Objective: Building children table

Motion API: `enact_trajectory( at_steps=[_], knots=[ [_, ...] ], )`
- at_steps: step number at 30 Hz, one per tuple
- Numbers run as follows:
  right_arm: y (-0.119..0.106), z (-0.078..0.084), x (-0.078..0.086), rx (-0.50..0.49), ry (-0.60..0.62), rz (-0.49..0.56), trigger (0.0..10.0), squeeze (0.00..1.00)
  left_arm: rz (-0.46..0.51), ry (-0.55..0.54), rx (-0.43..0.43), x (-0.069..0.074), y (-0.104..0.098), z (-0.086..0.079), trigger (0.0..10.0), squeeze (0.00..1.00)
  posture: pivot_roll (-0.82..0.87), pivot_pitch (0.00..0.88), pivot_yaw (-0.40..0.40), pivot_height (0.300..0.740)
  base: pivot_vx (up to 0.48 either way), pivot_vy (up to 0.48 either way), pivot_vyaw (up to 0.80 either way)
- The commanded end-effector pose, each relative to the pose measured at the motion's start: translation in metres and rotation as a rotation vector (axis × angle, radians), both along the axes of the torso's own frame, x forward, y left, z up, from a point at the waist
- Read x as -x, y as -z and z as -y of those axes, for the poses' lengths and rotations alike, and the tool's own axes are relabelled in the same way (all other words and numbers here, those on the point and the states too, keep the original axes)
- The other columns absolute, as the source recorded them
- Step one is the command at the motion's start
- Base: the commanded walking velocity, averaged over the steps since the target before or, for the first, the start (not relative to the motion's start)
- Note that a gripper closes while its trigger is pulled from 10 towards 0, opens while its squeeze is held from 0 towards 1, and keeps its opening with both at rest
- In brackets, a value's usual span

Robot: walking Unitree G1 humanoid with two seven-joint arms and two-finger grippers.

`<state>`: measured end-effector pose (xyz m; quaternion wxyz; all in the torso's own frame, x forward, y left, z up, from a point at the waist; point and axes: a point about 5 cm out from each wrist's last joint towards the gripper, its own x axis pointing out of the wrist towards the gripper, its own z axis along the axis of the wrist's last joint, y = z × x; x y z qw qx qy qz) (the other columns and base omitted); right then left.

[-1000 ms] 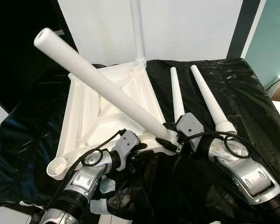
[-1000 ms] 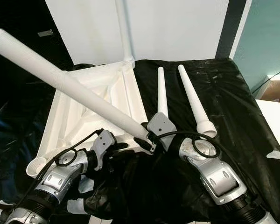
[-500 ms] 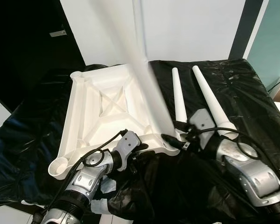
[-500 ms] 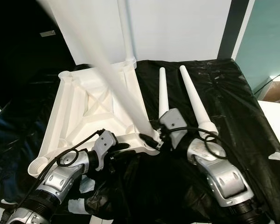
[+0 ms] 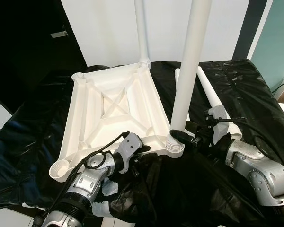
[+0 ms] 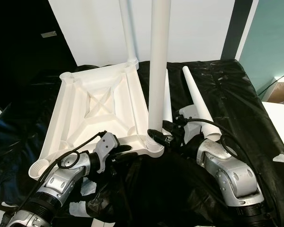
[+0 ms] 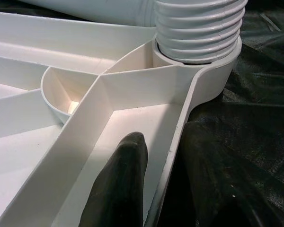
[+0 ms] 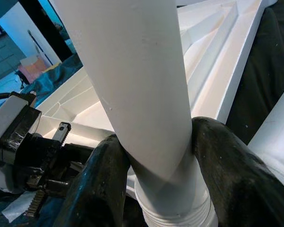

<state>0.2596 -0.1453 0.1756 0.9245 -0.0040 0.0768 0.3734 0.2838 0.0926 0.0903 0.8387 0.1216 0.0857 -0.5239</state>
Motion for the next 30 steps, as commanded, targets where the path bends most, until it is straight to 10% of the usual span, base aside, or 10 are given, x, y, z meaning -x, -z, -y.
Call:
enact_trajectory(
  at_steps=[1, 13, 30],
  knots=[
    [0.001, -0.007, 0.004, -0.016, -0.054, -0.041, 10.0, 0.0, -0.019, 0.025, -0.018, 0.002, 0.004, -0.001, 10.0, 0.0, -0.04, 0.0, 0.111, 0.74, 0.0, 0.0, 0.0],
    [0.01, 0.007, 0.01, -0.143, -0.052, -0.205, 10.0, 0.0, -0.02, 0.023, -0.018, 0.003, 0.006, -0.002, 10.0, 0.0, -0.03, 0.0, 0.102, 0.74, 0.0, 0.0, 0.0],
    [-0.021, 0.005, -0.004, 0.157, -0.037, 0.145, 10.0, 0.0, -0.018, 0.018, -0.011, 0.002, 0.006, -0.001, 10.0, 0.0, -0.03, 0.0, 0.096, 0.74, 0.0, 0.0, 0.0]
  ],
)
